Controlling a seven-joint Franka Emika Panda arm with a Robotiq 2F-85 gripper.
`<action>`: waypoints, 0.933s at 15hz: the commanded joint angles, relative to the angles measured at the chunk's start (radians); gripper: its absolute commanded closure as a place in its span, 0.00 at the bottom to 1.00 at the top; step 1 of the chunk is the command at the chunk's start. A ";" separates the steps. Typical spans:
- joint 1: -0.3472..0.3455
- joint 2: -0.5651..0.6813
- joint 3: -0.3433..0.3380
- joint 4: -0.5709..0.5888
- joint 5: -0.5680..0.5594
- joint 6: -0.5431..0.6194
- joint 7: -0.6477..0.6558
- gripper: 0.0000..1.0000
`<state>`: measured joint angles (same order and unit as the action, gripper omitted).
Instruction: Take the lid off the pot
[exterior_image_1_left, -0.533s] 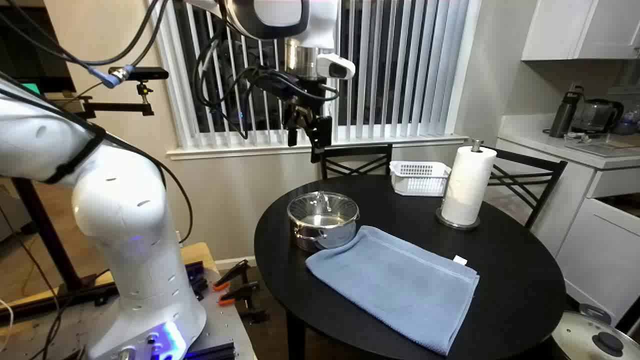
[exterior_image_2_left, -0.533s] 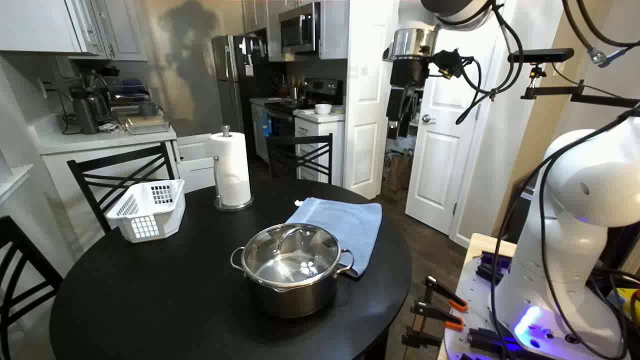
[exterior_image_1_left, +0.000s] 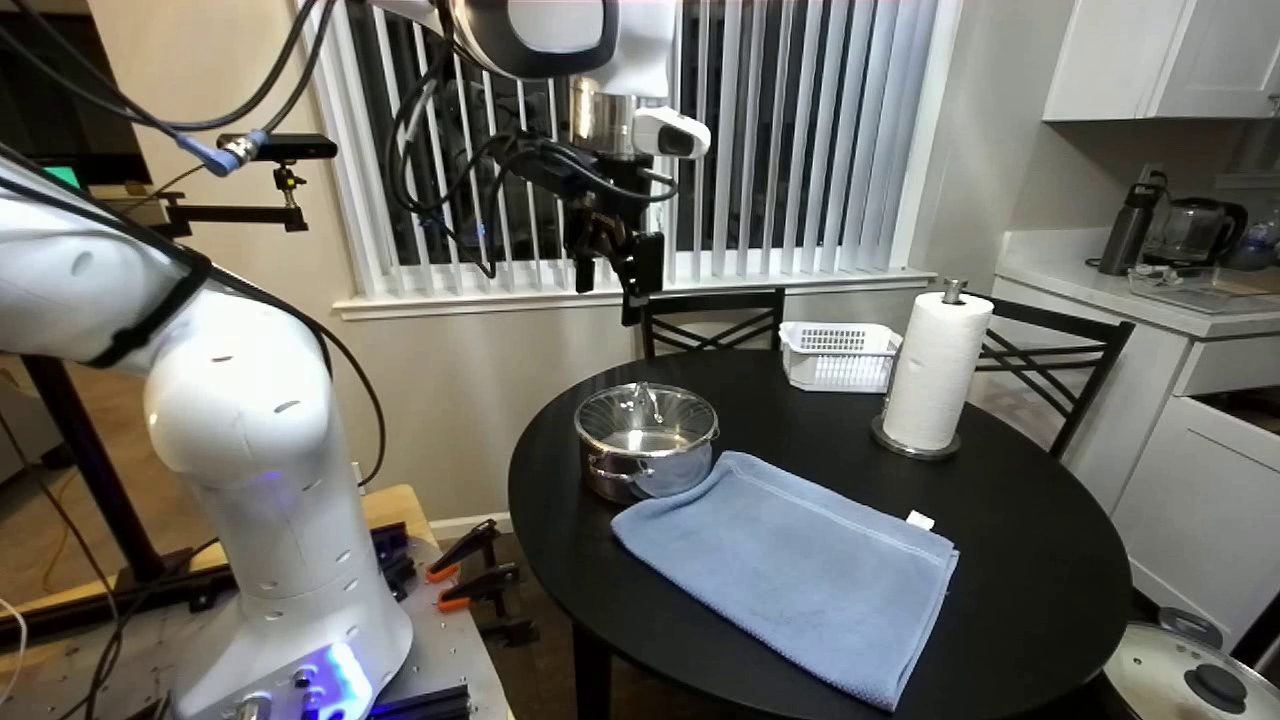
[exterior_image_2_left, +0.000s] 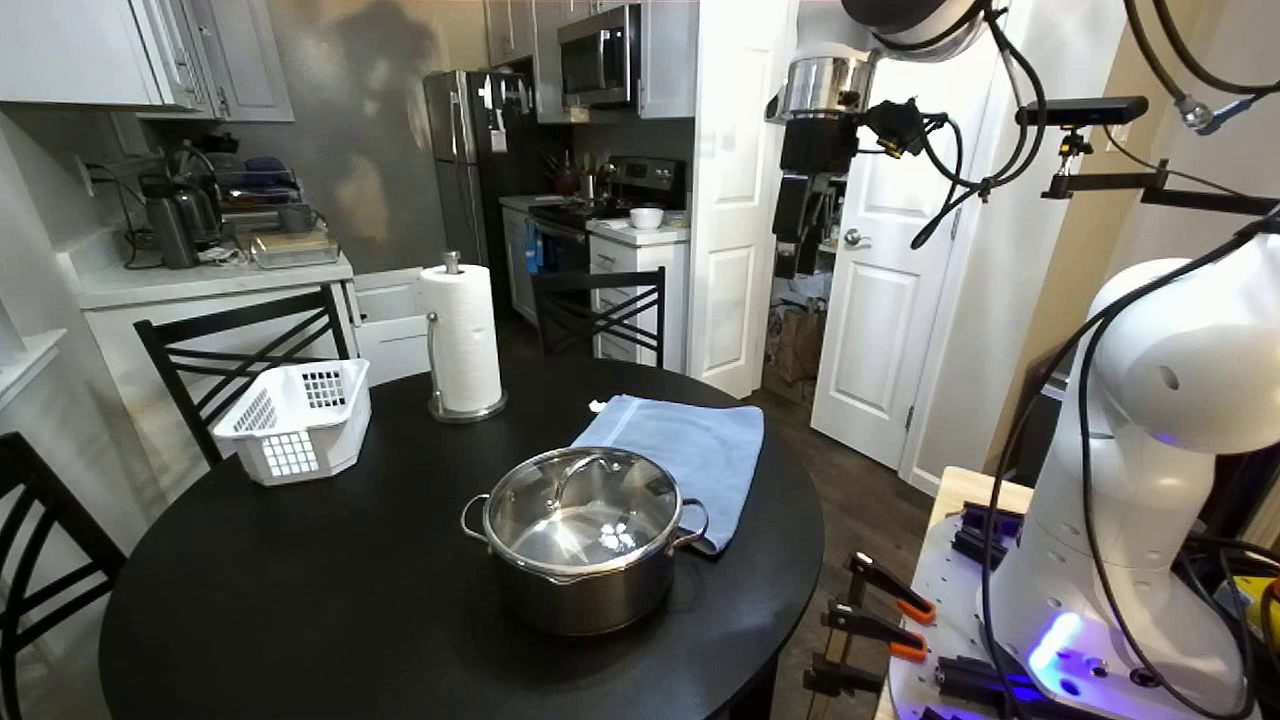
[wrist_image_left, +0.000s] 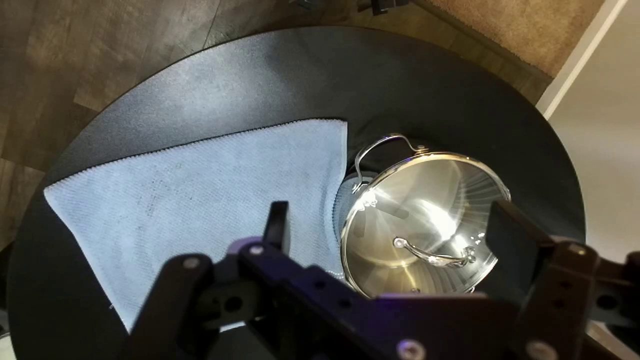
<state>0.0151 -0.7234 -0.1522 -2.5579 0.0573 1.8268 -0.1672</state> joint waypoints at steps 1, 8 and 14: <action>-0.016 0.002 0.012 0.002 0.008 -0.003 -0.008 0.00; -0.016 0.002 0.012 0.002 0.008 -0.003 -0.008 0.00; 0.127 0.127 0.146 0.102 -0.011 -0.002 -0.090 0.00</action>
<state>0.0946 -0.6855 -0.0662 -2.5125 0.0566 1.8289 -0.2190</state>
